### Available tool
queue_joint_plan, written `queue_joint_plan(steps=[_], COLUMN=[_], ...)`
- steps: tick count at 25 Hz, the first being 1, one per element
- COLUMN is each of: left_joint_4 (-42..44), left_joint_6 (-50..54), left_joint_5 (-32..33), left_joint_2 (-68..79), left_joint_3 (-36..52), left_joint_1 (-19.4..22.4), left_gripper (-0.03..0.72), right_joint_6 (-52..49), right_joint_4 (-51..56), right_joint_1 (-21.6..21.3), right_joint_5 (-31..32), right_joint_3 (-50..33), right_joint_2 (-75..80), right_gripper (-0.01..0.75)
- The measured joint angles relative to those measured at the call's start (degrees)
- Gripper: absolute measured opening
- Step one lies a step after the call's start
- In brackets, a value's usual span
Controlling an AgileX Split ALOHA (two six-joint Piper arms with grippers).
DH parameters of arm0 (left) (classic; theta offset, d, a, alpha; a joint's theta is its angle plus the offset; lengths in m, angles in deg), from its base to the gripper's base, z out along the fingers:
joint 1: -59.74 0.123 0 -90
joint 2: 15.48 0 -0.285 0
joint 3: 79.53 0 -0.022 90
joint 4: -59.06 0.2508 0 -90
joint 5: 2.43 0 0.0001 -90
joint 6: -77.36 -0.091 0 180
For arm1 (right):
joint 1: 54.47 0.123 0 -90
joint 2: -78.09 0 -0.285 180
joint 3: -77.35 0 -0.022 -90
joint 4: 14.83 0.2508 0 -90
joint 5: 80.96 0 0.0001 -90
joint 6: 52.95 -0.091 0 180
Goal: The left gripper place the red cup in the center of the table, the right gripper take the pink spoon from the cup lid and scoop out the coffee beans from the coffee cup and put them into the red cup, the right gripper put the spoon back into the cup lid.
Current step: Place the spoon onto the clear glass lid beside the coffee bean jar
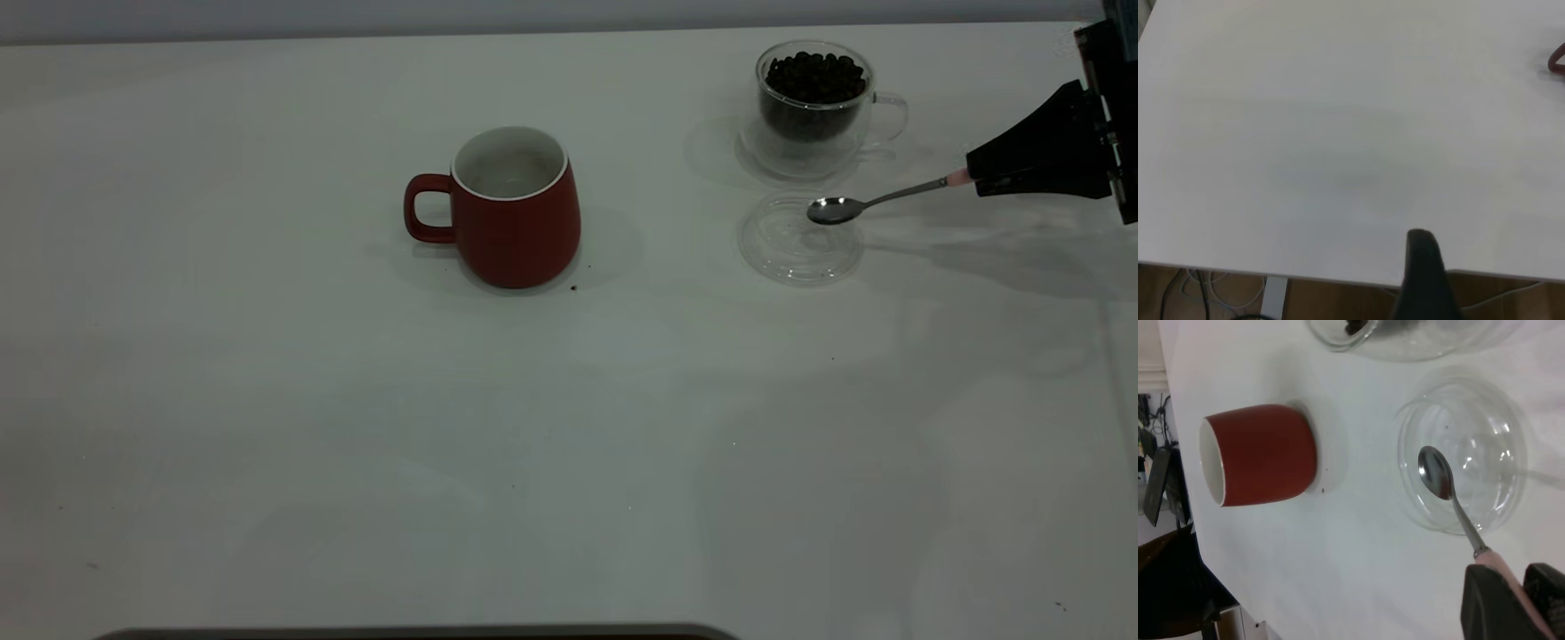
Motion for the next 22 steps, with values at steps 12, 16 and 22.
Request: queue_joint_plan(steps=[12, 16, 22], left_joint_4=[0.0, 0.0, 0.0], left_joint_6=[0.0, 0.0, 0.0], left_joint_5=[0.0, 0.0, 0.0], left_joint_2=[0.0, 0.0, 0.0], left_joint_3=[0.0, 0.0, 0.0], left_joint_1=[0.0, 0.0, 0.0], left_gripper=[0.586, 0.586, 0.586], right_joint_6=[1.35, 1.53, 3.59], right_joint_4=[2.96, 3.18, 3.12], right_joint_1=[2.14, 2.14, 2.14], right_joint_5=[-3.0, -3.0, -3.43], right_joint_3=[0.0, 0.0, 0.0], right_joint_2=[3.17, 3.49, 3.49], right_gripper=[0.1, 0.121, 0.305])
